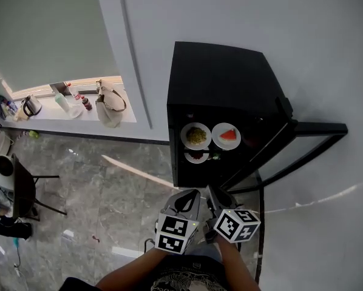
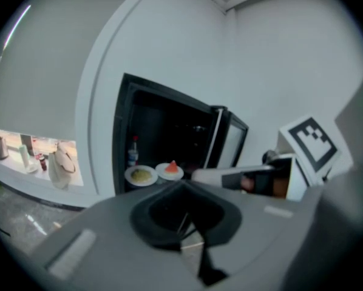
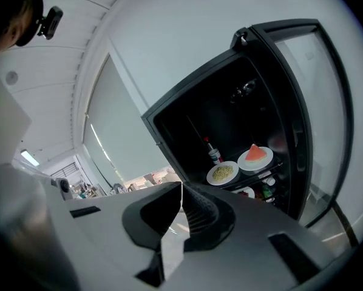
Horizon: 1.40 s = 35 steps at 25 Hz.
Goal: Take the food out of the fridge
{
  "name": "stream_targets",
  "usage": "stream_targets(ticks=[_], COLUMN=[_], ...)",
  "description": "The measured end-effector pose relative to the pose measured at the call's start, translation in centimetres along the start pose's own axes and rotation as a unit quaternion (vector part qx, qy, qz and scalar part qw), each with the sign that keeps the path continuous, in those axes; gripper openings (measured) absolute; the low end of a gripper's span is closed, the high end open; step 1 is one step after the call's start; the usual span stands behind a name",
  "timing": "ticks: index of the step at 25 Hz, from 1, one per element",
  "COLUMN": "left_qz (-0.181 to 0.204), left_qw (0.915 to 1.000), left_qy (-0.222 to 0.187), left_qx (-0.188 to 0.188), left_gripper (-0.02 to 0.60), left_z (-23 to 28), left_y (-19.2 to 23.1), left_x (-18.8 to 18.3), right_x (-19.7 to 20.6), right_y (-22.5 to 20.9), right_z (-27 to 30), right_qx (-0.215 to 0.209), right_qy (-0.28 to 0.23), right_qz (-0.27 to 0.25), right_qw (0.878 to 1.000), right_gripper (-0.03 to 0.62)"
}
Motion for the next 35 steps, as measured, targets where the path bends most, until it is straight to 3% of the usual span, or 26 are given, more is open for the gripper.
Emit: stream_targets(ticks=[9, 17, 27, 31, 35], left_qz=[0.000, -0.015, -0.037, -0.044, -0.044], left_qw=[1.0000, 0.9996, 0.9978, 0.9969, 0.9966], left_qy=[0.002, -0.004, 0.005, 0.009, 0.017], left_qx=[-0.006, -0.025, -0.055, -0.064, -0.068], left_gripper=[-0.005, -0.005, -0.005, -0.005, -0.005], left_z=[5.3, 11.1, 14.2, 14.9, 15.1], left_y=[2.9, 4.5, 6.2, 6.9, 7.2], left_x=[-0.5, -1.4, -0.7, -0.4, -0.2], right_x=[-0.8, -1.0, 1.2, 1.9, 2.3], right_y=[-5.2, -10.9, -15.0, -16.0, -16.8], right_z=[6.1, 12.0, 17.1, 18.9, 20.1], right_qx=[-0.015, -0.012, -0.020, -0.026, -0.019], right_qy=[-0.027, -0.001, 0.026, 0.027, 0.029], right_qz=[0.075, 0.122, 0.191, 0.219, 0.231], right_qw=[0.997, 0.992, 0.981, 0.975, 0.972], right_gripper=[0.002, 0.002, 0.003, 0.072, 0.080])
Point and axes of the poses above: the fingertips, and each gripper's own axes: z forward along the fingers, y to its left, x out of its underside, the point moved 9 cm from there along -z, backward along the fingers
